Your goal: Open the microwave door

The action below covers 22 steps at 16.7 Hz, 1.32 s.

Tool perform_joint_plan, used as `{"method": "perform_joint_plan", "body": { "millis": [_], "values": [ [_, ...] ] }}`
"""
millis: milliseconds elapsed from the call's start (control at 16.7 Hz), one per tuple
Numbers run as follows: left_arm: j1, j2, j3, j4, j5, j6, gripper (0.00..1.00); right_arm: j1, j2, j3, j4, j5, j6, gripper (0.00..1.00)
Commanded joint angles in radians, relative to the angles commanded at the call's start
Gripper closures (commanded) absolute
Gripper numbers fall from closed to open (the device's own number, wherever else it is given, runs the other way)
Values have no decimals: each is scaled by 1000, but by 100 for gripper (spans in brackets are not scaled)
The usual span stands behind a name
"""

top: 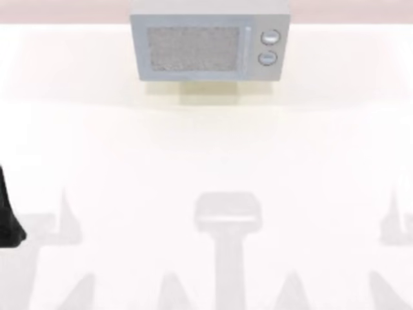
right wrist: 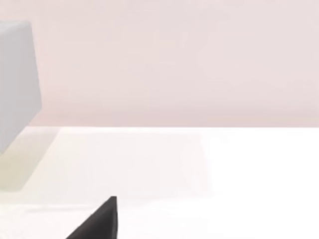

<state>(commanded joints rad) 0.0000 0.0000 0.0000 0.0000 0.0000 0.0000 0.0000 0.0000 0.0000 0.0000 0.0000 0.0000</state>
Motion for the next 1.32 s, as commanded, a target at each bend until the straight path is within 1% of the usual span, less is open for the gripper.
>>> {"method": "perform_joint_plan", "body": {
  "millis": [120,240,360,480,720,1140,1320],
  "values": [
    [0,0,0,0,0,0,0,0,0,0,0,0,0,0],
    [-18,30,30,-3,-15,-8,0,0,0,0,0,0,0,0],
    [-56,103,101,-10,-49,-27,0,0,0,0,0,0,0,0],
    [-111,219,205,-20,-99,-55,0,0,0,0,0,0,0,0],
    [-255,563,485,-44,-230,-130,0,0,0,0,0,0,0,0],
    [-550,1324,1064,-83,-490,-291,0,0,0,0,0,0,0,0],
    [-663,1625,1285,-102,-590,-352,0,0,0,0,0,0,0,0]
  ]
}}
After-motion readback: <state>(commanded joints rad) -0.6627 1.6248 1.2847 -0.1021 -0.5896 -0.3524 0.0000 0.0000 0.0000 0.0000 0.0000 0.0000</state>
